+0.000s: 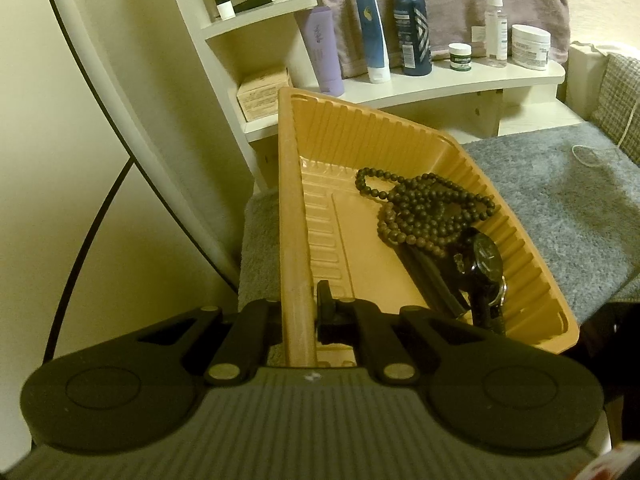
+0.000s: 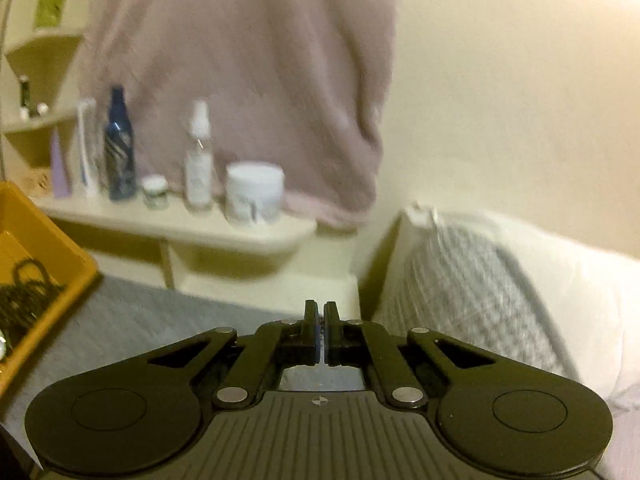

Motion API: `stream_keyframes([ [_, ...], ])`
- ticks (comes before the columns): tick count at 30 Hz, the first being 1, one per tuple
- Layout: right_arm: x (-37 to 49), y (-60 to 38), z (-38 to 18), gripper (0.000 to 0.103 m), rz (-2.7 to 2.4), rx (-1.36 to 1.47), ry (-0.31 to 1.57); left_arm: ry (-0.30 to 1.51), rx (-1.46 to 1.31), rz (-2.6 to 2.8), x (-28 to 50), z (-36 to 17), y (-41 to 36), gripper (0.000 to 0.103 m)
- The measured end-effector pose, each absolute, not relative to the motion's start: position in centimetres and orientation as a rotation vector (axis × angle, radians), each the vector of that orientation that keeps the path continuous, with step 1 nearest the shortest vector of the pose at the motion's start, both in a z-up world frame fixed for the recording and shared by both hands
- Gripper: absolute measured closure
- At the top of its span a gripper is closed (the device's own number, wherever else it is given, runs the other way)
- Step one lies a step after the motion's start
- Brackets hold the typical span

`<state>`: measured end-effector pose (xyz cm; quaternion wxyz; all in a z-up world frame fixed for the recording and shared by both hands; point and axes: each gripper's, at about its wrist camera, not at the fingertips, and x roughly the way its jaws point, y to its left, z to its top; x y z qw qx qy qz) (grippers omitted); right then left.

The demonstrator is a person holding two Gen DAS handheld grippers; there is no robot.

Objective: Organize jewelry
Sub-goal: 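Grasp the white pearl strand with the right gripper and lift it, then lower the pearl strand into the orange tray and open the right gripper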

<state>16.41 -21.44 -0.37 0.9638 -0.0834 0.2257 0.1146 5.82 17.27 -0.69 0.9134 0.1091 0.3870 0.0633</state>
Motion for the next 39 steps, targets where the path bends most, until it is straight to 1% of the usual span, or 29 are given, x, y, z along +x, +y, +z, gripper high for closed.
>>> stream_keyframes([
  [5,15.6,-19.8,2.7,0.101,0.298,-0.193,0.395,0.794,0.226,0.128,5.8,-0.6,17.3,0.098],
  [16,14.8,-16.3,7.5,0.101,0.430,-0.214,0.313,0.789,0.222,0.124,5.7,-0.5,17.3,0.098],
  [25,12.9,-11.0,11.1,0.101,0.624,-0.223,0.246,0.785,0.215,0.123,5.7,-0.6,17.4,0.098],
  [32,12.2,-6.1,12.5,0.101,0.765,-0.202,0.228,0.782,0.212,0.120,5.6,-0.7,17.5,0.098],
  [33,12.1,-5.5,12.6,0.101,0.784,-0.199,0.230,0.782,0.212,0.119,5.6,-0.7,17.5,0.098],
  [34,12.0,-4.9,12.6,0.101,0.823,-0.133,0.247,0.782,0.212,0.119,5.7,-0.7,17.6,0.098],
  [39,11.5,-2.0,12.6,0.101,0.924,-0.123,0.265,0.781,0.210,0.118,5.7,-0.7,17.6,0.098],
])
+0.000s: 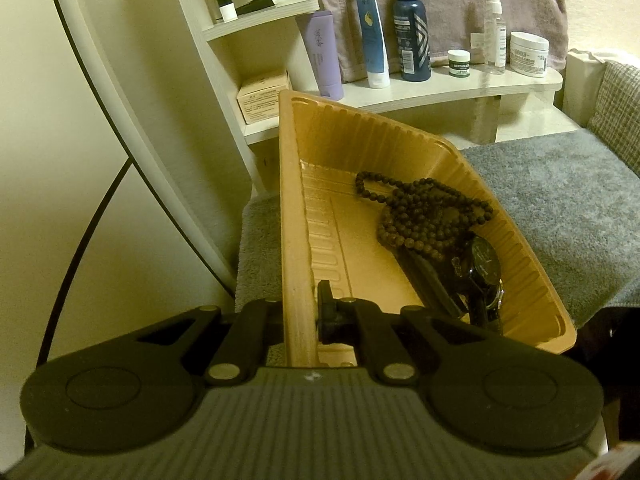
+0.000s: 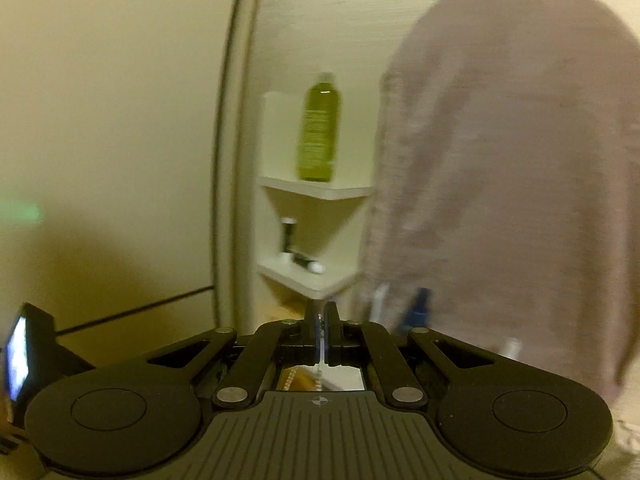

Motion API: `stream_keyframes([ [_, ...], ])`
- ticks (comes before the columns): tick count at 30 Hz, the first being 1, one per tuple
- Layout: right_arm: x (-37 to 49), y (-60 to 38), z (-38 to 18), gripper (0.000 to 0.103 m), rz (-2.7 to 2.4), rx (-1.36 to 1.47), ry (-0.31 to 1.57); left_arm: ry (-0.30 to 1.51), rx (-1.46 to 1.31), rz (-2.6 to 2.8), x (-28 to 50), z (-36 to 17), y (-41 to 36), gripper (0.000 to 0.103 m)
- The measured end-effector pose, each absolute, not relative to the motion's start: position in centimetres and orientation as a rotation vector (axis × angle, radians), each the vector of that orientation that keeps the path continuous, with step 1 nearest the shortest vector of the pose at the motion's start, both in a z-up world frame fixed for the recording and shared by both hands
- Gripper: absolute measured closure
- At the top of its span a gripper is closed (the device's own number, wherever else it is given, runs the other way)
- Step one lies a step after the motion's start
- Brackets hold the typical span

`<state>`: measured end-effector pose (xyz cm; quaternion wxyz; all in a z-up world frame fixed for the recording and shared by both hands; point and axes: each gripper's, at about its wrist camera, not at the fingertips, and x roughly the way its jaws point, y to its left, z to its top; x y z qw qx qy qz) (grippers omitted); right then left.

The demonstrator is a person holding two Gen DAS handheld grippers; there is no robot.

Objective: Organize jewelry
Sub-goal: 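Lower the pearl strand into the orange tray and open the right gripper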

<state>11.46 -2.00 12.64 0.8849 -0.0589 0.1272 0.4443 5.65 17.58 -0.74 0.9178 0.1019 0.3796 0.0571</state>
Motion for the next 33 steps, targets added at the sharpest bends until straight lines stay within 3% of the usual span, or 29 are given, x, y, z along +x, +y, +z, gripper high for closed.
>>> stream_keyframes([
  [8,13.3,0.0,11.1,0.101,1.033,-0.130,0.346,0.780,0.206,0.117,5.6,-0.8,17.6,0.098],
  [22,16.8,2.4,2.2,0.101,1.085,-0.148,0.657,0.780,0.200,0.120,5.6,-0.8,17.7,0.098],
  [33,16.5,2.8,0.0,0.101,1.078,-0.185,0.699,0.782,0.197,0.122,5.6,-1.1,17.9,0.099],
])
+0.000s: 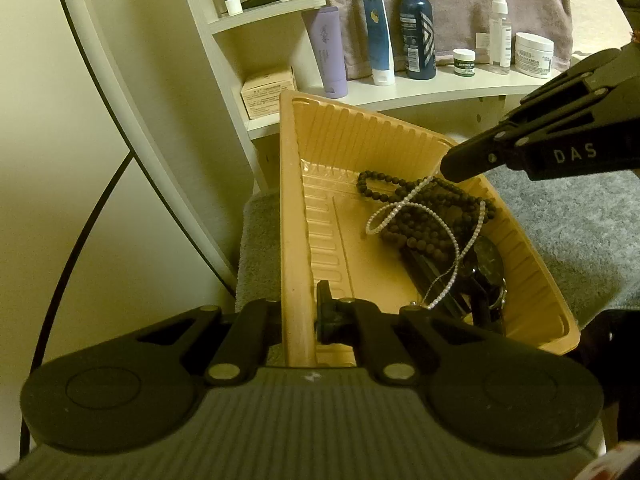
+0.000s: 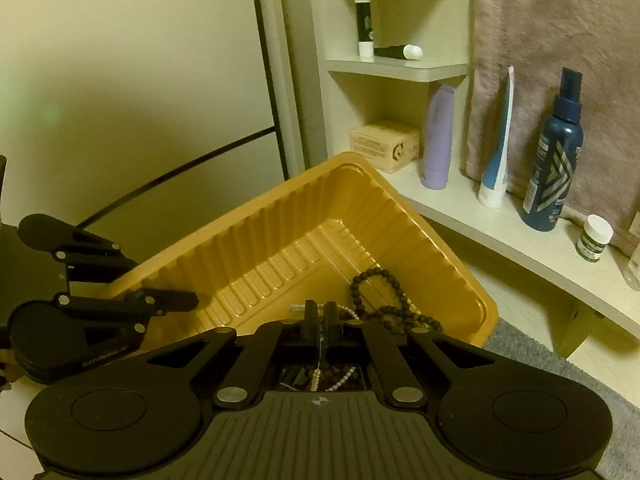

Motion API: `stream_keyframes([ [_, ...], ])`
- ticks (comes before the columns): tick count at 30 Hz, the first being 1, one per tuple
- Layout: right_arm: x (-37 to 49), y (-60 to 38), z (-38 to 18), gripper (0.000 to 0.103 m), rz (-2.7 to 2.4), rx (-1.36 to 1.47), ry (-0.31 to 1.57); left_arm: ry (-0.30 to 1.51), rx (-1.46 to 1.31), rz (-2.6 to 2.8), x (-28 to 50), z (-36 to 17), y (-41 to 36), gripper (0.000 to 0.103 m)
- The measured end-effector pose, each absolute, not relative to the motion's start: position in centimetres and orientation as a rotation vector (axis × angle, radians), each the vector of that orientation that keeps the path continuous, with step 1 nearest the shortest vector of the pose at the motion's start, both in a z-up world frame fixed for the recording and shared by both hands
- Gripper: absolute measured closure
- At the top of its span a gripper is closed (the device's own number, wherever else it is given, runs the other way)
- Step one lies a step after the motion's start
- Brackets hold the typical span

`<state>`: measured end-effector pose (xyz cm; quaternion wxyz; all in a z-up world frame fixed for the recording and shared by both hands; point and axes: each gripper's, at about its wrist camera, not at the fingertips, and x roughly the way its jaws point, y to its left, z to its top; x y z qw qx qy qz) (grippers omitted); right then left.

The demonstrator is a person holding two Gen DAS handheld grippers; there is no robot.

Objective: Organize jewelry
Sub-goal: 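Lower the pearl strand into the orange tray and open the right gripper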

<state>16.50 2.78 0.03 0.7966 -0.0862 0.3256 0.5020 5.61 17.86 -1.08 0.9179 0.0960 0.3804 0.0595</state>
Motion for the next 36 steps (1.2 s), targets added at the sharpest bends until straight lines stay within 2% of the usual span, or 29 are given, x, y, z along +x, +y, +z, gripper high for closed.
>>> stream_keyframes([
  [16,17.0,-0.6,0.8,0.098,0.960,-0.062,0.649,0.786,0.180,0.117,5.7,-1.3,18.4,0.098],
  [18,17.1,-1.7,0.7,0.092,0.925,-0.038,0.653,0.786,0.171,0.113,5.8,-1.4,18.6,0.098],
  [19,17.1,-2.4,0.6,0.082,0.905,-0.023,0.654,0.786,0.166,0.109,5.8,-1.4,18.8,0.098],
  [20,17.1,-3.1,0.4,0.067,0.885,-0.005,0.657,0.785,0.159,0.105,5.7,-1.5,19.0,0.098],
  [22,17.0,-4.5,0.2,0.052,0.846,0.028,0.661,0.788,0.145,0.098,5.7,-1.7,19.4,0.098],
  [36,15.3,-10.7,-3.2,0.047,0.640,0.103,0.774,0.819,0.018,0.051,6.2,-3.6,22.7,0.098],
])
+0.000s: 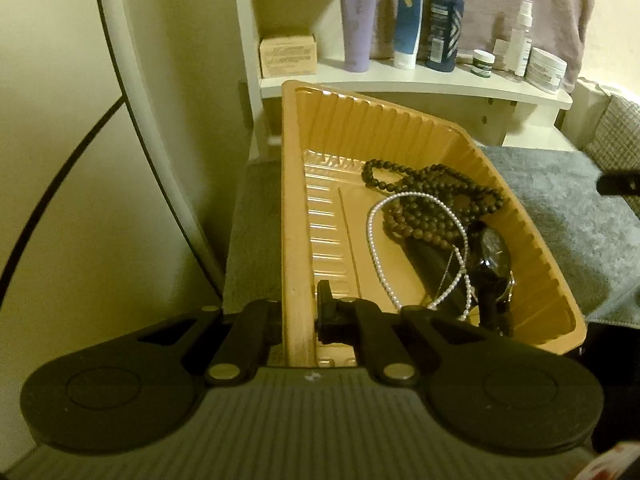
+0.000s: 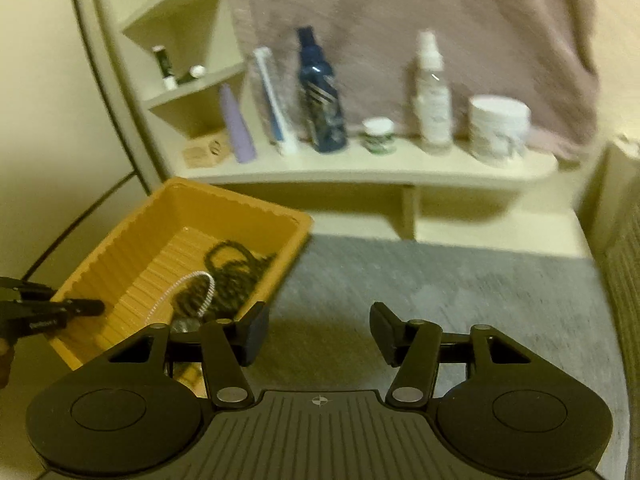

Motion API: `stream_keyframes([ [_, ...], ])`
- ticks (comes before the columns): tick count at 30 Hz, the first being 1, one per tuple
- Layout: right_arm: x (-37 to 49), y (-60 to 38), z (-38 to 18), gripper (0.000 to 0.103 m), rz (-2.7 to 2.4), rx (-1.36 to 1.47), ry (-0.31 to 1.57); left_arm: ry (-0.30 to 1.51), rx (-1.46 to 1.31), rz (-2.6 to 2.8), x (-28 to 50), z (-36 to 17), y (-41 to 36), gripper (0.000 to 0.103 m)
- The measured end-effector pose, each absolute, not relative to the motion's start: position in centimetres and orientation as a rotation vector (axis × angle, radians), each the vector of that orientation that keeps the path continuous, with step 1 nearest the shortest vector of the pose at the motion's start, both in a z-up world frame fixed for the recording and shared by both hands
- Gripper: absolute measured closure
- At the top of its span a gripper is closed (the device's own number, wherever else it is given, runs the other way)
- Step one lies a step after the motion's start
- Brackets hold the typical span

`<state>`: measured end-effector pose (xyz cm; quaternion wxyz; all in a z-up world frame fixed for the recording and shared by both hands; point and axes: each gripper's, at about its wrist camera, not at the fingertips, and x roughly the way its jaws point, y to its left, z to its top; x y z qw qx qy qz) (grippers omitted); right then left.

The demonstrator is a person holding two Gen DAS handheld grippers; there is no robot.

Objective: Organize jewelry
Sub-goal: 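Lower the pearl strand into the orange tray and open the right gripper, then set the orange tray down on the towel with the left gripper while the right gripper withdraws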

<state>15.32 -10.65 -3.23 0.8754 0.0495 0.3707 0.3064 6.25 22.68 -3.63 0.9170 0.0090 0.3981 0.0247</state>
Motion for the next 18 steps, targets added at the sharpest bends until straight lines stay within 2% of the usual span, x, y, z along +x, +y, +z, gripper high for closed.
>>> stream_keyframes([
  [15,14.0,-13.0,-5.1,0.046,0.523,0.150,0.833,0.849,-0.057,0.052,6.8,-6.0,24.4,0.094],
  [16,13.9,-13.0,-5.0,0.046,0.518,0.151,0.832,0.849,-0.066,0.055,6.9,-6.1,24.6,0.093],
  [18,13.8,-13.2,-5.0,0.046,0.512,0.157,0.830,0.843,-0.077,0.069,6.8,-6.2,24.7,0.084],
])
